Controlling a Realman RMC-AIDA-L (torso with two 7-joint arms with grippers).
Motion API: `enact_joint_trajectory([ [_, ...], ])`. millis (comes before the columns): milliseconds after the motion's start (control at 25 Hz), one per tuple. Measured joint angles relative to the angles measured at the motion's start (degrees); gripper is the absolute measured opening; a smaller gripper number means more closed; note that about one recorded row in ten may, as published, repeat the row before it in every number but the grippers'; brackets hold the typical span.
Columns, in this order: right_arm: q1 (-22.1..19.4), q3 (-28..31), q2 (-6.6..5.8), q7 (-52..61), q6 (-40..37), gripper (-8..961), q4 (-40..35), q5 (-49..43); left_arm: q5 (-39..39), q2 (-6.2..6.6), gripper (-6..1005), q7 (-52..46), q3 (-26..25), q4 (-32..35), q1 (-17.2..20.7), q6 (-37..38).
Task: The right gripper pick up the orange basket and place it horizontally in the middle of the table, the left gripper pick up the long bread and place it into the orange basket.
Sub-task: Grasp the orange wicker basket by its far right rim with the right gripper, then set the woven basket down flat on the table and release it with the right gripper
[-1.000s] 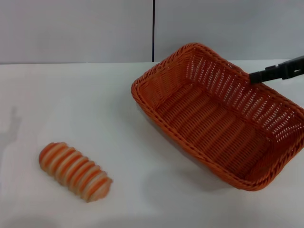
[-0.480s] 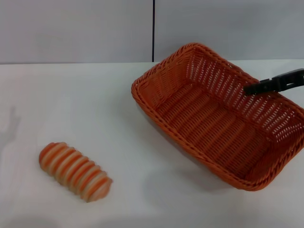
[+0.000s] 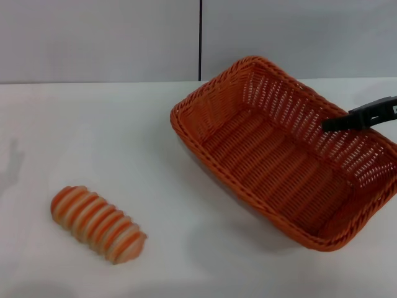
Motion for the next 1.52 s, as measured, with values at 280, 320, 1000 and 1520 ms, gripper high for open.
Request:
enact_joint_trajectory([
  [280,-0.2,0.3,0.04,-0.6,0.1,294,-0.1,0.3,0.0,-0.01,859,-0.4,0.0,0.0,-0.1,-0.1],
  [320,-0.2,0.4,0.05,-0.7,0.1,249,-0.1,0.4,0.0,0.0,859,-0.4,-0.1,0.0,-0.2,-0.1],
  [1000,-8.2,0.8,0.14,-21.5,7.6,158,-1.7,26.6,0.1,-0.01,859,-0.4,-0.4,0.0,-1.5,-0.9],
  [1520,-8.0,0.4,-3.8,-28.6,19.3,159,-2.8,31.5,0.5,-0.01,859,-0.4,0.0,0.0,-3.1,-1.6],
])
